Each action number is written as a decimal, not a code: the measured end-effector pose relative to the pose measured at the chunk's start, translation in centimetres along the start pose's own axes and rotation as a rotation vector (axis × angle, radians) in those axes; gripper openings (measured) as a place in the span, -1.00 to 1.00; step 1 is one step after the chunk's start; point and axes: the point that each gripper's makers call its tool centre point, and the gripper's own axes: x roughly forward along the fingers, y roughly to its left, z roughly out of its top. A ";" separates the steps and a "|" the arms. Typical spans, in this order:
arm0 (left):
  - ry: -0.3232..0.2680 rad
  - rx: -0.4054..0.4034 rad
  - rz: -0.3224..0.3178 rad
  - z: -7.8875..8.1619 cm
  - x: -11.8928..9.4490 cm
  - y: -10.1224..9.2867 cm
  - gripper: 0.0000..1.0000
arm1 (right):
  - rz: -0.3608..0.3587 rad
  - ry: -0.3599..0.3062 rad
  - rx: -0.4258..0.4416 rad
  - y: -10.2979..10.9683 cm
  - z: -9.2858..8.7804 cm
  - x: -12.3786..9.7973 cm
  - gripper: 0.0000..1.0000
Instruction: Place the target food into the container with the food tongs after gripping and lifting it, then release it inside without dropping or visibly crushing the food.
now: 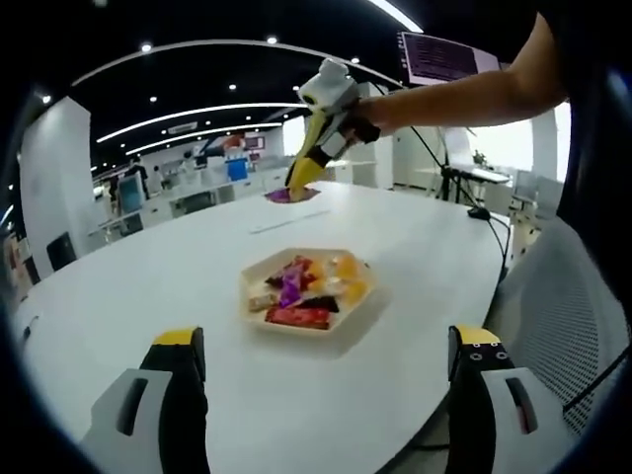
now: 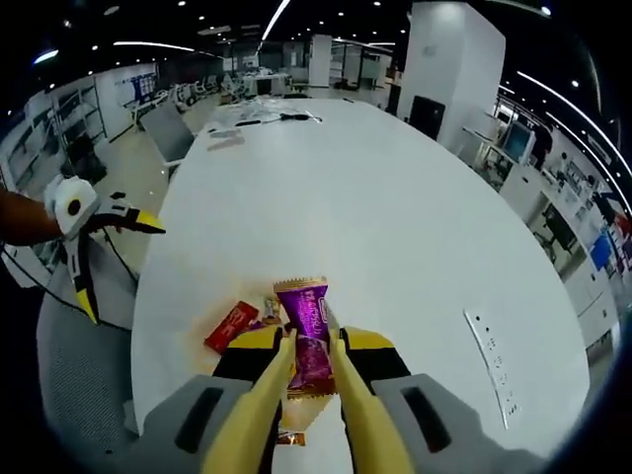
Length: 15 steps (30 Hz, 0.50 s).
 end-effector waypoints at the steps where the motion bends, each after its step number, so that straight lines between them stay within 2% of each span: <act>1: -0.005 -0.002 0.003 0.1 -0.1 0.1 0.98 | 0.002 0.002 -0.001 0.2 0.1 0.2 -0.57; 8: -0.018 -0.012 -0.023 0.3 0.0 -0.5 0.98 | 0.021 0.009 -0.032 1.6 1.5 1.6 -0.56; 15: -0.010 -0.031 -0.032 0.2 0.0 -0.6 0.98 | 0.012 0.019 -0.052 1.0 1.7 2.9 -0.56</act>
